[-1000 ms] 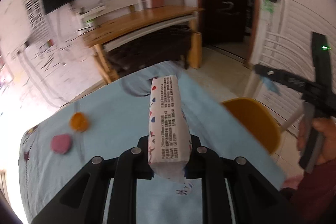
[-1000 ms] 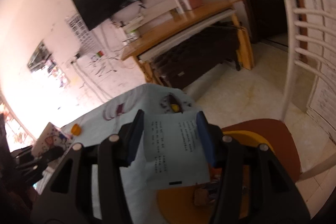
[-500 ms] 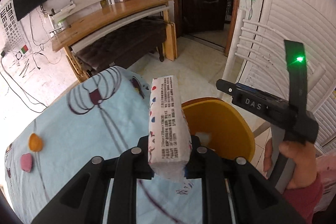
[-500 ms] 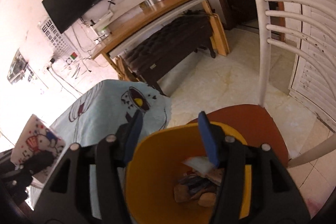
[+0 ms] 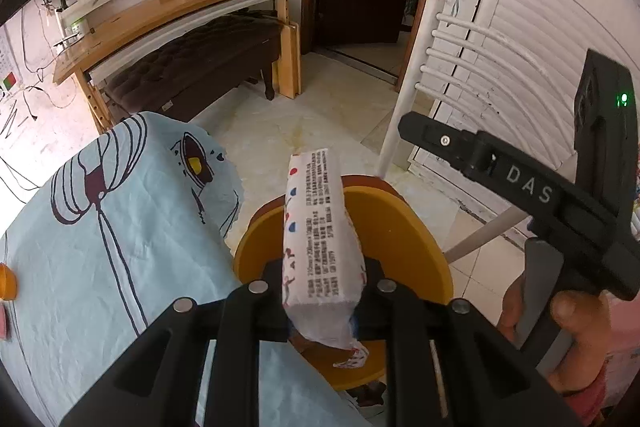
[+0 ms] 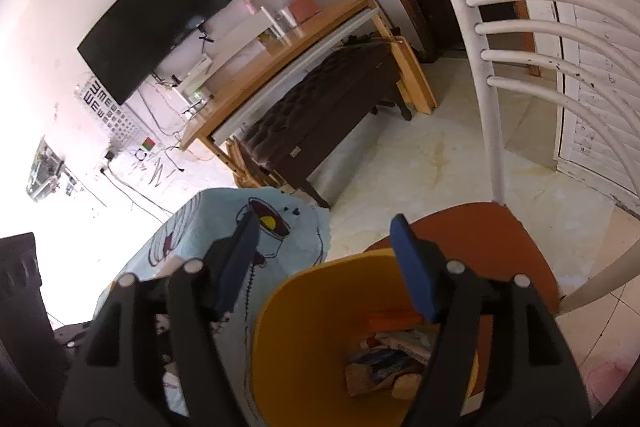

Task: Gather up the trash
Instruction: 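Carry tissue pack and paper sheet to the yellow bin and release both, then return both grippers to the table toward the orange cap and pink sponge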

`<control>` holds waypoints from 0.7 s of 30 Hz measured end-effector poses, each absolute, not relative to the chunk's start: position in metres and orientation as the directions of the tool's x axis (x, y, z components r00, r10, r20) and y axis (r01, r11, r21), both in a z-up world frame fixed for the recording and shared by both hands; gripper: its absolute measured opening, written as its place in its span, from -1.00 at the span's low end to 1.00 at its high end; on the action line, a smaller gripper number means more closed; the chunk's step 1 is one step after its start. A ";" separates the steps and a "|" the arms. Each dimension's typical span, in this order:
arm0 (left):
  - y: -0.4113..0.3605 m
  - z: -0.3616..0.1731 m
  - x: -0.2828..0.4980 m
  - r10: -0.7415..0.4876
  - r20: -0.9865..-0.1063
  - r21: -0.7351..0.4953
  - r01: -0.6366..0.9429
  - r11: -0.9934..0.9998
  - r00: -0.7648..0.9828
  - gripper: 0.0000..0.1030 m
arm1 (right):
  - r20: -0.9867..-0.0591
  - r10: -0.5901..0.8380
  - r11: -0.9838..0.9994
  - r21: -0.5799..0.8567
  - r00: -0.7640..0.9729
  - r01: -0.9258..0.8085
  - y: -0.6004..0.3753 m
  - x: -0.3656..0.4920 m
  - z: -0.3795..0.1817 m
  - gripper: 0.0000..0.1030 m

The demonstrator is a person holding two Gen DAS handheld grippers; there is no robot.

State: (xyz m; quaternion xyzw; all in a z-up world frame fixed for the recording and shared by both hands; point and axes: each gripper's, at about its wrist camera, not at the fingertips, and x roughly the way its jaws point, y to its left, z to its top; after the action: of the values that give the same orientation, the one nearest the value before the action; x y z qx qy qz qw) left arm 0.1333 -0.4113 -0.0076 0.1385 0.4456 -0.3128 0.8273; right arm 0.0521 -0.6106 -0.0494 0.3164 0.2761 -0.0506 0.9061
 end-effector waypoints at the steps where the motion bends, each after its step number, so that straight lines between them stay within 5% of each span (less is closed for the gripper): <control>1: -0.411 -0.009 0.133 -0.388 -0.826 -0.044 0.641 0.767 0.408 -0.65 | -0.533 0.085 0.797 0.544 0.842 0.263 -0.609 0.052 -0.049 0.27; 3: -0.410 -0.010 0.133 -0.389 -0.826 -0.045 0.641 0.766 0.407 -0.46 | -0.532 0.085 0.801 0.539 0.842 0.260 -0.606 0.053 -0.048 0.27; 5: -0.412 -0.011 0.134 -0.399 -0.824 -0.054 0.645 0.762 0.403 0.08 | -0.529 0.085 0.802 0.539 0.844 0.256 -0.605 0.052 -0.047 0.28; 7: -0.409 -0.010 0.135 -0.408 -0.816 -0.061 0.641 0.765 0.409 0.28 | -0.527 0.084 0.801 0.540 0.846 0.257 -0.605 0.051 -0.047 0.32; 21: -0.361 0.014 0.124 -0.345 -0.717 0.083 0.565 0.821 0.606 0.28 | -0.515 0.126 0.829 0.525 0.848 0.196 -0.577 0.057 -0.034 0.37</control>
State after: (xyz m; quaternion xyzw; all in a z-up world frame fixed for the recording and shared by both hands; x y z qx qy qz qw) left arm 0.1242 -0.3612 0.0136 0.1522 0.3614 -0.2575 0.8831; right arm 0.0572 -0.5771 -0.0342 0.2921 0.2750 -0.0192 0.9158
